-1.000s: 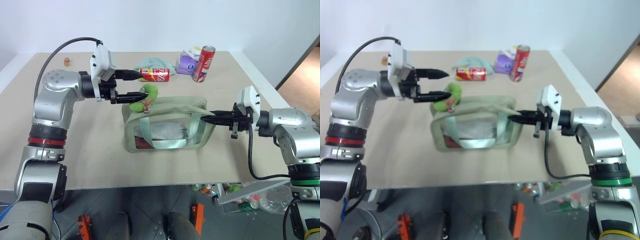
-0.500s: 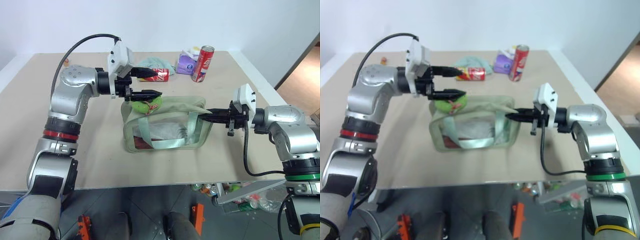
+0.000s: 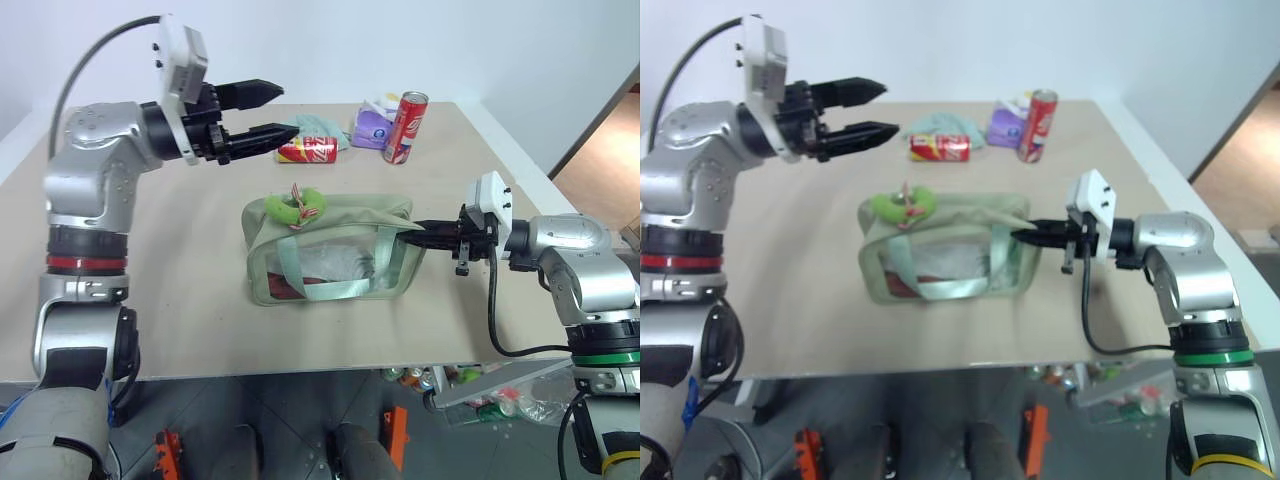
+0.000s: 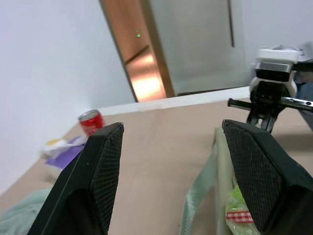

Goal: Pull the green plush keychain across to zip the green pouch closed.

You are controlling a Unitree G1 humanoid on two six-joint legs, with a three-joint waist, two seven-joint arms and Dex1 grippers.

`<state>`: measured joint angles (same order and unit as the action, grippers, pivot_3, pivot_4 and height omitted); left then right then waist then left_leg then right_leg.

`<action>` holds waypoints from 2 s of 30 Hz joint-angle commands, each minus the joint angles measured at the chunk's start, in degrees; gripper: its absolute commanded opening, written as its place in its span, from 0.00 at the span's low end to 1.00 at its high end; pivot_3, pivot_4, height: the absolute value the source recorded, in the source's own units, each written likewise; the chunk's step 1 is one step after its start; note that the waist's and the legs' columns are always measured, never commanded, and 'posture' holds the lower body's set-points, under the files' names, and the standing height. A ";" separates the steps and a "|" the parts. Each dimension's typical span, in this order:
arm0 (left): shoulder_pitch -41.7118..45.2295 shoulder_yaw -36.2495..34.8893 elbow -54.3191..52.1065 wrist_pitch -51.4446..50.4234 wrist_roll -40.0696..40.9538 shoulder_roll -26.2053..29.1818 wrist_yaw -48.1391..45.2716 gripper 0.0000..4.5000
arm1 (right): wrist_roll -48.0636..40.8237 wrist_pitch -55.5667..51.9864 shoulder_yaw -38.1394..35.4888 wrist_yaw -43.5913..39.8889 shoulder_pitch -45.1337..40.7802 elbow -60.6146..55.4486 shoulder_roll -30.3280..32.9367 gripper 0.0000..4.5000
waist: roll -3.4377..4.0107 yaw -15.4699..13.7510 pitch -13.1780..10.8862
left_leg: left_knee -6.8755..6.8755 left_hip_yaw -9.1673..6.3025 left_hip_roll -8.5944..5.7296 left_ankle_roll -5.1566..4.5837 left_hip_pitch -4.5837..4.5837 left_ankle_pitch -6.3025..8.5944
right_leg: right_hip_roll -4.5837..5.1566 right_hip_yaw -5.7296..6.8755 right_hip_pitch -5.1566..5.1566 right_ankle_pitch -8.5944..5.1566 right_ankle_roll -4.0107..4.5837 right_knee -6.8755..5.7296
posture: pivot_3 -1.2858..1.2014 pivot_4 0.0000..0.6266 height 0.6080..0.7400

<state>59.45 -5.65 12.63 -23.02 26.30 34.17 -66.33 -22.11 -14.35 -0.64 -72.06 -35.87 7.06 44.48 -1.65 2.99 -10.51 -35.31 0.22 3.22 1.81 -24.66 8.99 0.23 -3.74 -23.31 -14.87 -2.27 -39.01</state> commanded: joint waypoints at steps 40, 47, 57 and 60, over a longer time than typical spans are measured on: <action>-42.22 -2.66 -33.77 -6.02 7.80 -1.32 22.13 0.04 | 0.26 -0.84 -2.35 1.06 -1.41 -0.49 1.10 0.00 | -0.02 -0.26 0.00 | 0.00 0.32 0.11 0.04 0.15 0.02 | -0.02 -0.24 0.02 0.08 0.05 -0.02 | 0.52 0.24 1.00; -41.00 -1.35 -33.09 -5.16 7.15 -1.49 21.44 0.02 | -3.12 -7.11 -3.15 1.47 -0.85 -2.80 2.26 0.00 | -0.02 -0.35 0.00 | -0.01 0.33 0.09 0.04 0.14 0.02 | 0.01 -0.25 0.02 0.08 0.03 -0.01 | 0.52 0.24 1.00; -40.62 -0.22 -33.62 -5.62 7.15 -1.09 21.16 0.00 | -6.43 -12.42 -5.87 2.11 -2.77 -8.90 5.70 0.79 | -0.02 -0.37 0.00 | -0.01 0.34 0.08 0.06 0.11 0.03 | 0.03 -0.25 0.01 0.05 0.01 0.02 | 0.52 0.24 1.00; -40.81 0.27 -33.82 -5.78 6.99 -1.05 21.02 0.00 | -9.15 -15.72 -6.96 3.83 -5.81 -12.35 5.67 0.99 | -0.02 -0.37 -0.01 | -0.01 0.36 0.08 0.06 0.10 0.03 | 0.04 -0.27 -0.01 0.05 0.00 0.03 | 0.52 0.24 1.00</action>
<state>17.94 -6.42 -19.74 -29.10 33.64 32.67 -45.01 -28.60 -28.82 -4.55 -69.36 -38.51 -1.06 49.05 -1.66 2.62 -10.51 -35.32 0.58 3.30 1.87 -24.56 9.02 0.27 -4.02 -23.33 -14.81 -2.28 -38.99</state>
